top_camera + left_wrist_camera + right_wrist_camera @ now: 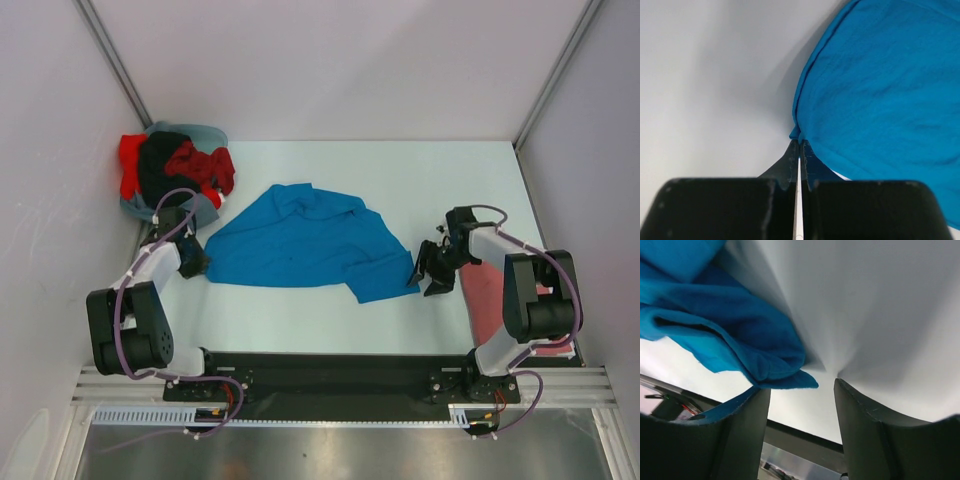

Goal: Fold and stack the t-shirts
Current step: Flatten the tshirt out

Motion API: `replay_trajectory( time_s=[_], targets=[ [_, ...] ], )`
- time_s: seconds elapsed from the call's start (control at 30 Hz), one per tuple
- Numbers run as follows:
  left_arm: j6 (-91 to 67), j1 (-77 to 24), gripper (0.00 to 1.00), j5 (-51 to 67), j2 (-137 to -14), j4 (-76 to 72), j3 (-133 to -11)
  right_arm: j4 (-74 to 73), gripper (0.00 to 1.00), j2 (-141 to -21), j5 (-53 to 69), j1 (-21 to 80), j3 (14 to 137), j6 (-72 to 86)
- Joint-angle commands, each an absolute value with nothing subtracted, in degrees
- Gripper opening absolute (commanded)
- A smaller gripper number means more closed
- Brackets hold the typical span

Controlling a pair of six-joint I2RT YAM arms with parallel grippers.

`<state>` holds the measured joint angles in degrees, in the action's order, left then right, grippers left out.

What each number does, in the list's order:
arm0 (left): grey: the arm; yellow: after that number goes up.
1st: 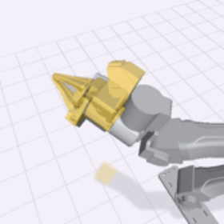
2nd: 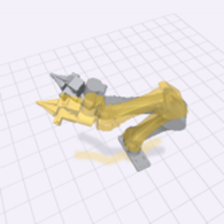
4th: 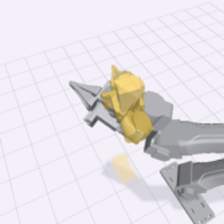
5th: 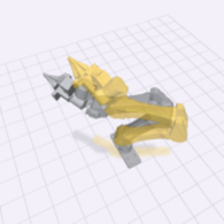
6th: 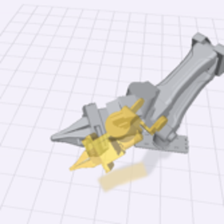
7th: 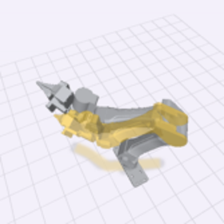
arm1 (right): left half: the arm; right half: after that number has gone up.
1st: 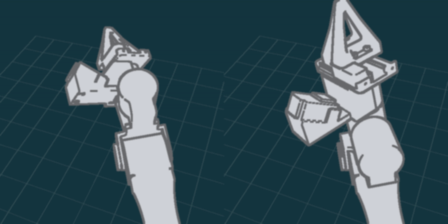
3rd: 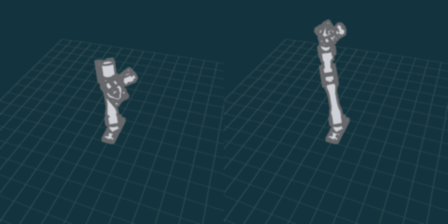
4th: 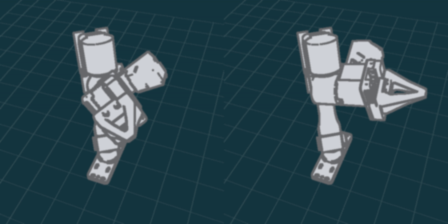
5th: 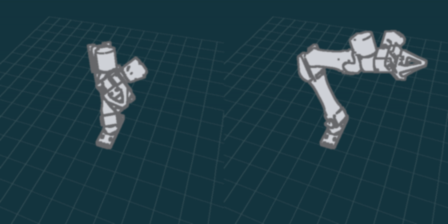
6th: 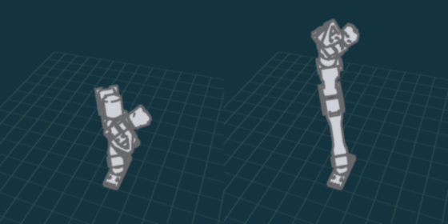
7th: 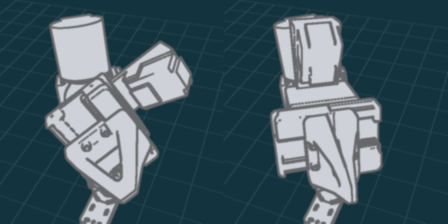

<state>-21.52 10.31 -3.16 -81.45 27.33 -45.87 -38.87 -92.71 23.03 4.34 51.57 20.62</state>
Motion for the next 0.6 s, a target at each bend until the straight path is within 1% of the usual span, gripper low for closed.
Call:
replay_trajectory(
  time_s=[0.0, 0.07, 0.1, 0.13, 0.33, 0.4, 0.47, 0.53, 0.57],
  targets=[
    [-22.4, 9.6, 0.00, -1.9, -79.3, 28.1, -45.7, -34.0, 0.59, -93.6, 23.6, 5.8, 49.7, 18.6],
    [-22.6, 9.6, 0.00, -1.6, -78.9, 28.0, -45.5, -33.0, 0.59, -94.4, 23.6, 6.2, 49.4, 18.7],
    [-22.8, 9.5, 0.00, -1.6, -78.8, 28.0, -45.5, -32.6, 0.52, -95.0, 24.3, 6.3, 49.7, 18.6],
    [-22.8, 9.4, 0.00, -1.5, -78.8, 28.1, -45.4, -32.5, 0.49, -95.6, 25.0, 6.9, 49.9, 18.9],
    [-22.8, 9.2, 0.00, -1.1, -79.1, 28.1, -45.8, -31.9, 0.49, -95.1, 21.9, 8.4, 49.2, 18.9],
    [-22.7, 9.2, 0.00, -1.0, -79.1, 28.0, -46.0, -31.8, 0.46, -95.4, 21.6, 8.4, 49.3, 18.8],
    [-22.5, 9.2, 0.00, -0.9, -78.8, 28.2, -46.1, -31.9, 0.39, -95.3, 21.4, 8.4, 49.2, 19.2],
    [-22.4, 9.1, 0.00, -1.1, -78.7, 28.3, -46.1, -32.0, 0.35, -94.7, 20.2, 8.5, 49.0, 19.4],
    [-22.3, 9.2, 0.00, -1.1, -78.6, 28.4, -46.2, -32.0, 0.28, -94.3, 19.6, 8.5, 48.7, 19.6]
  ],
)
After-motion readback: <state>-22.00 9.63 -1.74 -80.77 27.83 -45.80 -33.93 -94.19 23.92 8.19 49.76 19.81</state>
